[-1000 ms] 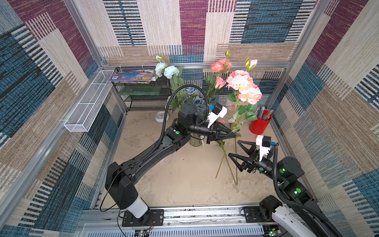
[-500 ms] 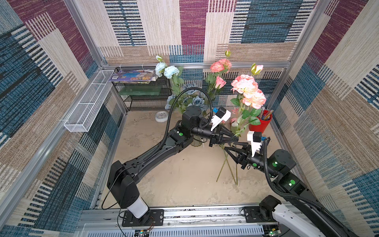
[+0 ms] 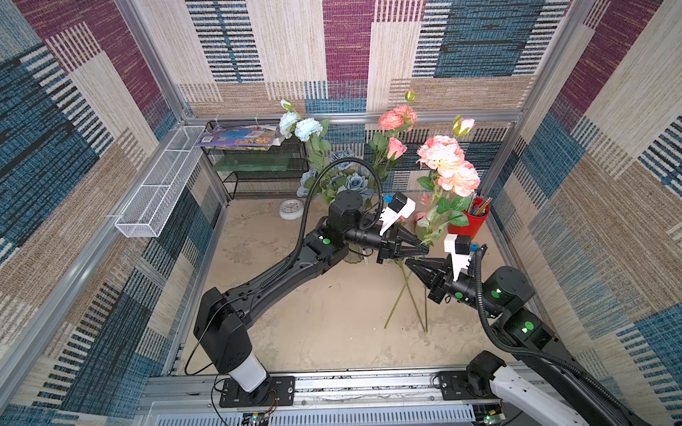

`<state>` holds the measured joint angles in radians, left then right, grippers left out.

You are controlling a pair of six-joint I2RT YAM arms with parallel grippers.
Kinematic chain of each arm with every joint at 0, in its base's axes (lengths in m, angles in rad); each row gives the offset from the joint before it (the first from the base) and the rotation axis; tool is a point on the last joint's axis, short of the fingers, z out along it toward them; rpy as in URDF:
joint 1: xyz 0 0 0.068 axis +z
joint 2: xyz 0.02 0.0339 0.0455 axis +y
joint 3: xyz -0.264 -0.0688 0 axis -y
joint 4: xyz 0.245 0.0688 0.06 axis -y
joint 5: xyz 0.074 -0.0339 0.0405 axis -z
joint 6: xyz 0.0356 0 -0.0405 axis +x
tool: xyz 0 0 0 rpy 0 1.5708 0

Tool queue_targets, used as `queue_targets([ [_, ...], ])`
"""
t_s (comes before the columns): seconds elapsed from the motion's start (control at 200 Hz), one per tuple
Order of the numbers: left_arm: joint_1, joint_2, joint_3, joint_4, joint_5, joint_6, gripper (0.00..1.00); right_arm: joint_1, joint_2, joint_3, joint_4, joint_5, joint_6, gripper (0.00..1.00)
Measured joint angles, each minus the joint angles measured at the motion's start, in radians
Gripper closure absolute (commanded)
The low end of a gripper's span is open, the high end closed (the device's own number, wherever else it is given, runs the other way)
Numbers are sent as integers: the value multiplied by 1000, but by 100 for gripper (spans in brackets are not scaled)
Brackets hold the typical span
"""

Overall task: Pick out pink flowers from the vase
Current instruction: Place the flower at the center of the board.

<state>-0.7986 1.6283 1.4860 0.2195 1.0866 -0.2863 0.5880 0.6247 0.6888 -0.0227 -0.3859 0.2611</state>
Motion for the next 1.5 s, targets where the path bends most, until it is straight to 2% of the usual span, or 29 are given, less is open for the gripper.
queue_targets([
  [0.04, -1, -2, -3, 1, -12, 3, 7, 2, 4, 0, 0, 12, 0, 100],
  [0.05, -1, -3, -3, 0, -11, 5, 2, 2, 4, 0, -1, 15, 0, 100],
  [0.065, -1, -6, -4, -2, -12, 8, 1, 2, 4, 0, -2, 25, 0, 100],
  [0.12, -1, -19, -5, -18, -50, 30, 0, 4, 7, 0, -10, 63, -2, 100],
  [0.245, -2, -72, -20, -68, -253, 102, 0, 4, 9, 22, -65, 207, -9, 100],
  [0.471, -1, -132, -168, -67, -619, 178, 0, -3, 83, 44, -134, 480, -7, 100],
  [0.611, -1, -158, -217, -58, -744, 188, 0, -19, 178, 74, -204, 551, 16, 100],
  [0.846, -1, -217, -322, -48, -866, 207, 0, -76, 311, 79, -248, 555, 50, 100],
  [1.142, -1, -272, -393, -44, -927, 219, 1, -249, 593, 151, -311, 448, 85, 100],
  [1.312, -1, -285, -422, -37, -930, 221, 1, -261, 698, 117, -295, 435, 103, 100],
  [1.498, -1, -290, -435, -33, -930, 222, 1, -251, 777, 64, -212, 480, 124, 100],
])
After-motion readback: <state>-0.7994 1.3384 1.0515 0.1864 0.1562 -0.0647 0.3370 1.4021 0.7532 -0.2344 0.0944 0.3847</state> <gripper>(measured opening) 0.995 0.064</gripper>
